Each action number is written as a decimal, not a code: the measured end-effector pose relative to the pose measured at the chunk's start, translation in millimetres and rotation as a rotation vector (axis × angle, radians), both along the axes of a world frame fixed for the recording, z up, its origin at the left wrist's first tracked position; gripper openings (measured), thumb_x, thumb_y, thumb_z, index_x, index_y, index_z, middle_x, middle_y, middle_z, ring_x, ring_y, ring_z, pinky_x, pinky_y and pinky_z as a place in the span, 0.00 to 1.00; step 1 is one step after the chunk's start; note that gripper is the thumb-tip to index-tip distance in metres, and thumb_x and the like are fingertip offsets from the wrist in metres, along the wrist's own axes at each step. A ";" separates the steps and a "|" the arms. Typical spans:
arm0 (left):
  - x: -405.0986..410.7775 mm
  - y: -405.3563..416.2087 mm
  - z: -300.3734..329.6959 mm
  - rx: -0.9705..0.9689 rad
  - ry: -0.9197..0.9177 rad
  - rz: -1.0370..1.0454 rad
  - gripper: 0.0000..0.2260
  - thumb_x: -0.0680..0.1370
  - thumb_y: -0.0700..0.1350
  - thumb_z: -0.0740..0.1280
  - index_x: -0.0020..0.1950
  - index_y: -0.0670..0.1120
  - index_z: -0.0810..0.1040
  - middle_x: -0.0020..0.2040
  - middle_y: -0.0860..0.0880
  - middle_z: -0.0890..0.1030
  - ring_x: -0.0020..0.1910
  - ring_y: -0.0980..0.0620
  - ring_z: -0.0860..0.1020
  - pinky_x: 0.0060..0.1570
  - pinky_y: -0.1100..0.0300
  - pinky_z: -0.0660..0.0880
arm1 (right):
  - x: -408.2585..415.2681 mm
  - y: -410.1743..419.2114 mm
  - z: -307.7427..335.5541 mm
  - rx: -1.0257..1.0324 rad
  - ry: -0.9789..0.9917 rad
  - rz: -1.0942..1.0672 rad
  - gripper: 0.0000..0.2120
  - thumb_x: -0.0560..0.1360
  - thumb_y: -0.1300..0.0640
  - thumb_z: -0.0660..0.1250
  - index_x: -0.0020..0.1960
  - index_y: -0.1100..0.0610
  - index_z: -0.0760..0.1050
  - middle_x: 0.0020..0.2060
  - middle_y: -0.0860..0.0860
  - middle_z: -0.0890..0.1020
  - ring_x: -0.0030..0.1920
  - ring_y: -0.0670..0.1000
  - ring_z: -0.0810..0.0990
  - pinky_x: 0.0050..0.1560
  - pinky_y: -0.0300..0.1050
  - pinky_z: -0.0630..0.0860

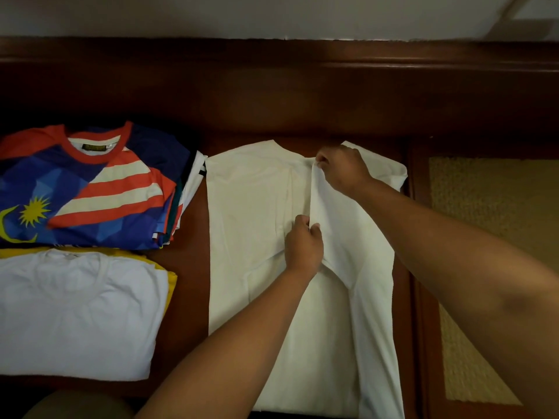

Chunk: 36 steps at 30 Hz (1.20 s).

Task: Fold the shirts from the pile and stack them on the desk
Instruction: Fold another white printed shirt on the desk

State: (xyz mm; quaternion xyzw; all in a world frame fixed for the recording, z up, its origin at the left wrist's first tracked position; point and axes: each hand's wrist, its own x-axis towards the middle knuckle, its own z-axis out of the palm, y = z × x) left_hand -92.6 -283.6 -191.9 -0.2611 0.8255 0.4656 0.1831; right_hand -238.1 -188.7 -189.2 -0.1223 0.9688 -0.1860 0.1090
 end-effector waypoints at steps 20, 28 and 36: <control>-21.0 -45.8 -22.5 -0.604 0.244 -0.779 0.24 0.82 0.55 0.54 0.77 0.51 0.57 0.79 0.48 0.53 0.78 0.45 0.48 0.74 0.48 0.46 | 93.0 52.9 -27.7 -0.109 -0.034 -0.268 0.22 0.82 0.52 0.55 0.74 0.59 0.62 0.75 0.56 0.61 0.75 0.56 0.58 0.74 0.49 0.56; -52.4 -91.6 -37.6 -0.733 0.147 -0.713 0.32 0.78 0.67 0.45 0.78 0.56 0.44 0.79 0.48 0.42 0.78 0.43 0.41 0.73 0.42 0.41 | 46.5 85.7 -36.3 0.080 -0.212 -0.201 0.30 0.83 0.47 0.52 0.79 0.59 0.47 0.78 0.57 0.44 0.78 0.55 0.42 0.77 0.50 0.43; -63.5 -54.7 -29.1 -0.703 0.303 -0.782 0.27 0.81 0.61 0.48 0.78 0.54 0.51 0.80 0.49 0.48 0.78 0.45 0.44 0.74 0.44 0.42 | 90.6 79.5 -32.1 -0.090 0.053 -0.353 0.23 0.82 0.57 0.55 0.75 0.63 0.60 0.76 0.58 0.57 0.76 0.56 0.54 0.76 0.48 0.52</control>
